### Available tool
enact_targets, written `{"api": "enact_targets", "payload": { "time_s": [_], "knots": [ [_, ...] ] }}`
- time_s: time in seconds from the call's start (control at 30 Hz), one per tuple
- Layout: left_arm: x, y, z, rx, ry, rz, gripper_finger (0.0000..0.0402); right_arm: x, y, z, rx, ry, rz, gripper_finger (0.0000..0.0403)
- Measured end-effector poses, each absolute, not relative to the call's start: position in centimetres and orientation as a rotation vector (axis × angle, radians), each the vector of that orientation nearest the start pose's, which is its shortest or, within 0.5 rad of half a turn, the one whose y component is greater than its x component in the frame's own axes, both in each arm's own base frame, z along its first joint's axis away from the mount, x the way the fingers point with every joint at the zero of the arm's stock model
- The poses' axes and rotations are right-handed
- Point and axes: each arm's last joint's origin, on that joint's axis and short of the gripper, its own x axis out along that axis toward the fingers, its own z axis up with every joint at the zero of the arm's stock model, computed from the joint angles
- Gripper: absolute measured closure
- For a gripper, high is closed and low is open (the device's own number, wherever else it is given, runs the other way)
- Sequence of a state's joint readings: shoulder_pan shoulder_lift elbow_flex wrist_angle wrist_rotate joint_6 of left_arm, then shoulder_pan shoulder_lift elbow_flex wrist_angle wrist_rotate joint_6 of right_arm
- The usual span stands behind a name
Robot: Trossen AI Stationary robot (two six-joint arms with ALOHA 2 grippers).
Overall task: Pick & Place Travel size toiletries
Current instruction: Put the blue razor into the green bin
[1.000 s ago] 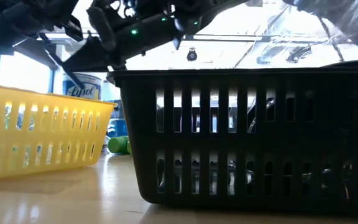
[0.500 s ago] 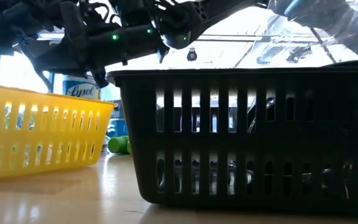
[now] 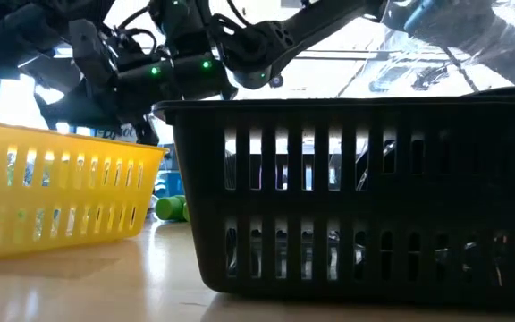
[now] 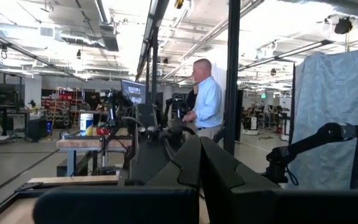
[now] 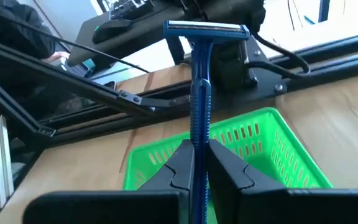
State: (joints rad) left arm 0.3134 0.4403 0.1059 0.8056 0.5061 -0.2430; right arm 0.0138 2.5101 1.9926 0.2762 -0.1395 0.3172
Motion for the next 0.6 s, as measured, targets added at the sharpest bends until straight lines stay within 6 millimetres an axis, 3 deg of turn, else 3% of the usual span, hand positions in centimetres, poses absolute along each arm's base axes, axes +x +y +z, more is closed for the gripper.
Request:
{"api": "enact_targets", "payload": {
  "time_s": [0.37, 0.6],
  "knots": [
    [11.4, 2.22, 23.43, -0.046, -0.405, -0.238, 0.0402, 57.05, 1.59, 15.85, 0.324, 0.27, 0.136, 0.0377],
    [11.41, 2.23, 23.42, -0.047, -0.403, -0.237, 0.0402, 57.01, 2.18, 15.81, 0.302, 0.277, 0.155, 0.0332]
  ]
}}
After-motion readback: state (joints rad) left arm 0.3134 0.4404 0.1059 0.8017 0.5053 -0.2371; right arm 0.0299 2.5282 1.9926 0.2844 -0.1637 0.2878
